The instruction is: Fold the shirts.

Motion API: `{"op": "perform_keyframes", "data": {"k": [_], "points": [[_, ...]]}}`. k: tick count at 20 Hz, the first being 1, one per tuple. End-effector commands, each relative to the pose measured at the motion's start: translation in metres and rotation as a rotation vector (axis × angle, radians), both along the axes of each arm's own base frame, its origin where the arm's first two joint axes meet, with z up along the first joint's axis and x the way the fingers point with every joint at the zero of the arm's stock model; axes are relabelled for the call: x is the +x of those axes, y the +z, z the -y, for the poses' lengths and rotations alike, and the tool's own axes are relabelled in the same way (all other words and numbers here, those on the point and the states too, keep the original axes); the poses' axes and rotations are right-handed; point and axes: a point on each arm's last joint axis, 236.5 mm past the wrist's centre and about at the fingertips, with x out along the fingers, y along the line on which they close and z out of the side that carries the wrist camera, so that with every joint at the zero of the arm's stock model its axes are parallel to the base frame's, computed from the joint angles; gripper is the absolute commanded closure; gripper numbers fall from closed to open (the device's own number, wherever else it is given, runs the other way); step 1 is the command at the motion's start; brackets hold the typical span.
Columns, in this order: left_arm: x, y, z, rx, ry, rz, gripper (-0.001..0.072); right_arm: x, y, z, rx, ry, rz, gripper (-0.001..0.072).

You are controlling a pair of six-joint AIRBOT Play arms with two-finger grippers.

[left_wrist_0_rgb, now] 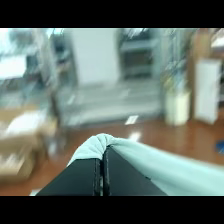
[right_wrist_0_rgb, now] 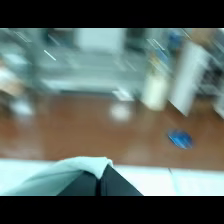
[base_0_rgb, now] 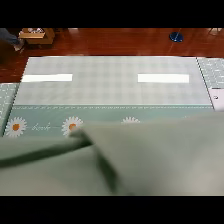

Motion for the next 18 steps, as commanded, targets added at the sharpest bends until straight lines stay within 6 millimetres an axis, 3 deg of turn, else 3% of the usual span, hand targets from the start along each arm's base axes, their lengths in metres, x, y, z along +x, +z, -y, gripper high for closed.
{"op": "perform_keyframes", "data": {"k": [1, 4, 9, 14, 18], "points": [[-0.003, -0.052, -0.034, -0.033, 0.142, -0.222, 0.0691, -0.023, -0.035, 0.049, 0.0, -0.183, -0.152, 0.0683], [0.003, -0.056, -0.043, -0.041, 0.163, -0.244, 0.0691, -0.032, -0.049, 0.069, 0.007, -0.225, -0.212, 0.0684], [0.008, -0.059, -0.028, -0.028, 0.094, -0.261, 0.0691, -0.043, -0.046, 0.065, 0.015, -0.21, -0.182, 0.0684], [0.005, -0.037, -0.015, -0.03, 0.046, -0.162, 0.0691, -0.05, -0.045, 0.064, 0.024, -0.212, -0.165, 0.0683], [0.014, -0.061, -0.018, -0.054, 0.044, -0.279, 0.0691, -0.05, -0.047, 0.068, 0.037, -0.233, -0.171, 0.0684]]}}
